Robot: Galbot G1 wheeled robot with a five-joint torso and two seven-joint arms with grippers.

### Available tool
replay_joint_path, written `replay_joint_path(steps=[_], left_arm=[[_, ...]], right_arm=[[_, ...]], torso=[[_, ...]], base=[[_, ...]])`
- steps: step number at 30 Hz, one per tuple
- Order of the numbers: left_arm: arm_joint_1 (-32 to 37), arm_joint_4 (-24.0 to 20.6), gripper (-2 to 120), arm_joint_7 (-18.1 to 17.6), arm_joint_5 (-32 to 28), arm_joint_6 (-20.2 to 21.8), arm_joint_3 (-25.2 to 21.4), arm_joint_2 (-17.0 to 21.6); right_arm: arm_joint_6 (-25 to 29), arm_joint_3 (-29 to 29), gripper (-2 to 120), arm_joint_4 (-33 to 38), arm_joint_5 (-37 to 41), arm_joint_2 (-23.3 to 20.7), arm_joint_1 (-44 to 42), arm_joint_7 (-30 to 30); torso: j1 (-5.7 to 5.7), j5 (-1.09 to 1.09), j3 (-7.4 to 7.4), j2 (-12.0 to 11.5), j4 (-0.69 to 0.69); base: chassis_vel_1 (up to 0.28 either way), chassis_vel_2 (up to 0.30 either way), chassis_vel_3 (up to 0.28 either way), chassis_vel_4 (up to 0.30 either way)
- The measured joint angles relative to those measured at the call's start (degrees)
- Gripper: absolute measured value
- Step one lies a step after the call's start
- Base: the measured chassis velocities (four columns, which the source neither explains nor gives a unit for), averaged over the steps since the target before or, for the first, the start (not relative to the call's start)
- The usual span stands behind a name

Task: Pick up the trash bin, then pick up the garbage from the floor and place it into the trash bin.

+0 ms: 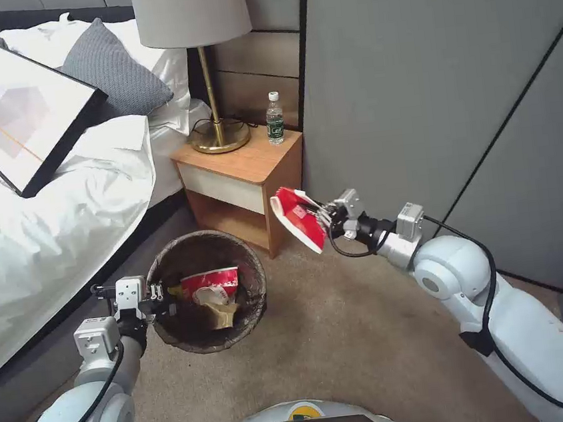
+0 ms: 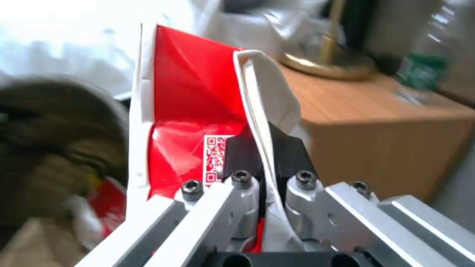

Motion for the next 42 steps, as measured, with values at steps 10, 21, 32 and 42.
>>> replay_joint_path(steps=[10, 21, 32, 42], left_arm=[[-0.53, 0.19, 3, -0.41, 0.12, 0.01, 0.81, -0.22], [-0.48, 0.07, 3, -0.56, 0.08, 0.33, 0.89, -0.59], [-0.52, 0.01, 3, -0.65, 0.0, 0.6, 0.81, -0.66], [-0.63, 0.0, 3, -0.74, 0.03, 0.61, 0.83, -1.0]], right_arm=[[-2.99, -13.81, 0, 1.18, 0.32, 1.58, 9.72, -0.4], [-4.24, -26.13, 0, -2.27, -1.4, 5.0, 16.31, 0.81], [-4.35, -30.48, 0, -5.54, -5.42, 6.57, 17.09, 0.74], [-4.7, -34.59, 0, -7.56, -7.41, 8.69, 19.36, 0.77]], torso=[[0.0, -0.01, 0.0, 0.0, 0.0], [0.0, -0.01, 0.0, 0.0, 0.0], [0.0, 0.0, 0.0, 0.0, -0.01], [0.0, 0.0, 0.0, 0.0, 0.0]], base=[[0.0, 0.0, 0.0, 0.0], [0.0, 0.0, 0.0, 0.0], [0.0, 0.0, 0.0, 0.0], [0.0, 0.0, 0.0, 0.0]])
